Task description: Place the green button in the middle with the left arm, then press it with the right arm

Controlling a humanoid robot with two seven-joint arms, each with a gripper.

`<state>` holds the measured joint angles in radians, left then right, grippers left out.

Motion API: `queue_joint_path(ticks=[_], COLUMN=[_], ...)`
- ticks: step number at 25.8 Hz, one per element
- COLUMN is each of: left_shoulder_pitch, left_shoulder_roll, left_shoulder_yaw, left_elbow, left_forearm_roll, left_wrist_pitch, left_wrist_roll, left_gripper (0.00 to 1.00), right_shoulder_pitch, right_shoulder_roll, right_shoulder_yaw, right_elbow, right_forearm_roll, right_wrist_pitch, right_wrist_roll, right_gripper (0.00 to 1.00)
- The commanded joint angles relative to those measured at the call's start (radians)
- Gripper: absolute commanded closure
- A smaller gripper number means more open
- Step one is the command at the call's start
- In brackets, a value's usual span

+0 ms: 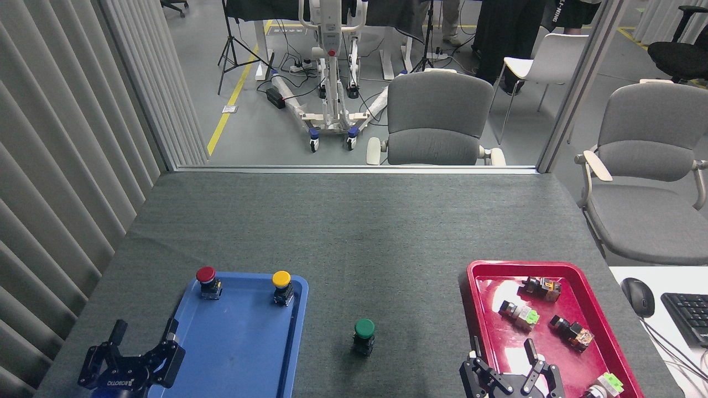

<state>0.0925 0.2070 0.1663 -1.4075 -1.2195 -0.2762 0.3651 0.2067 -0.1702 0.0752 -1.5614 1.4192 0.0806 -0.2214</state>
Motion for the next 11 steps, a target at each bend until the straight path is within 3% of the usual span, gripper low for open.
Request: queue_joint_path(ticks=[1, 6, 11], left_shoulder_pitch=[-0.002, -0.002, -0.002], left_shoulder_roll=[-0.003, 0.006, 0.031], left_shoulder_yaw=[-0.001, -0.001, -0.001], left_elbow=[0.002, 0.005, -0.002], left_forearm_roll=[0.002, 0.002, 0.002], left_wrist_pitch=[-0.003, -0.012, -0.087], left_wrist_roll=[-0.005, -0.006, 0.000], left_gripper=[0.01, 0.00, 0.01], right_shoulder_pitch=[0.005, 0.007, 0.007], right_shoulder_roll=[-0.002, -0.002, -0.002], right_shoulder_yaw=[0.000, -0.002, -0.002], right_elbow=[0.000, 0.001, 0.001], right_forearm_roll=[0.001, -0.002, -0.002], right_wrist_pitch=[-0.004, -0.012, -0.012], right_wrist_roll=[-0.004, 0.002, 0.002], right_gripper=[0.01, 0.01, 0.01])
